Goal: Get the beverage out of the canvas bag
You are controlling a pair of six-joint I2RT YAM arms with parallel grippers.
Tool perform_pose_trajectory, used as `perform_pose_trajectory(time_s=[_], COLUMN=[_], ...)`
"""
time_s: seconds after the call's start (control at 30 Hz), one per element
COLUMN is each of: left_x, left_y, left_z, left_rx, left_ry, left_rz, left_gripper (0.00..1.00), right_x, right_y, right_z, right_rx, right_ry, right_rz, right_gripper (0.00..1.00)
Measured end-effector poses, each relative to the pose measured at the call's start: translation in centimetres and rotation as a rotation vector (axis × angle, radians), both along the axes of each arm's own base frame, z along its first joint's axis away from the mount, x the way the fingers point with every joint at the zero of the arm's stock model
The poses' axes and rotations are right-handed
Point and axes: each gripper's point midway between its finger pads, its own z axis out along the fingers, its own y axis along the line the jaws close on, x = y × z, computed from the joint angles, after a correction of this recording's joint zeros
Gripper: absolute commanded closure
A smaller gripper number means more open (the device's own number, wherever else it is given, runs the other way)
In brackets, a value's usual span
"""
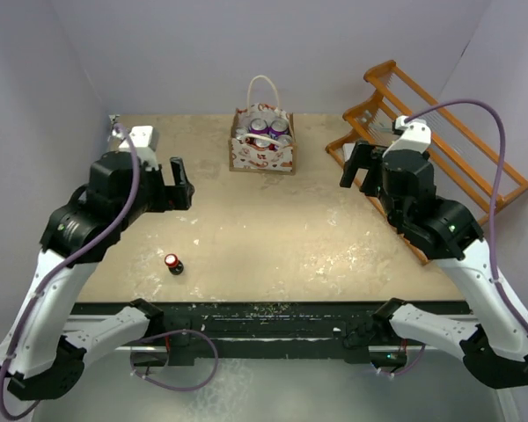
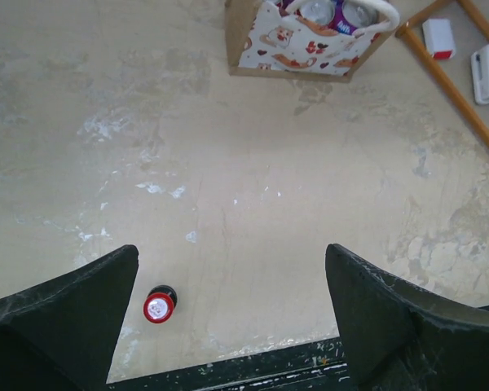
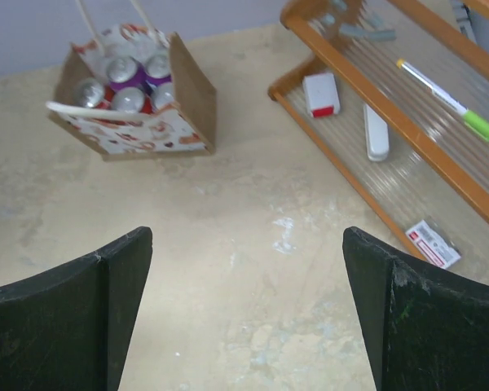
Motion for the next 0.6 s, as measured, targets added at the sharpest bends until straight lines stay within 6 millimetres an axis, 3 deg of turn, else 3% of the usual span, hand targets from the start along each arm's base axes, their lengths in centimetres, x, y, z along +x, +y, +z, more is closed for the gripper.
perform_pose_trajectory(time_s=[0.3, 0.6], left_x=[4.2, 6.6], left_y=[-3.2, -5.7], left_z=[-5.0, -5.4], left_rx=[0.002, -0.091], left_ry=[0.124, 0.121], left_rz=[-0.028, -0.061], left_gripper=[0.01, 0.01], right_x=[1.0, 1.0], right_y=[-1.5, -2.2], right_z=[-5.3, -7.1], right_rx=[-0.048, 0.019], right_ry=[0.148, 0.201], right_rz=[-0.053, -0.121], right_gripper=[0.0, 0.0])
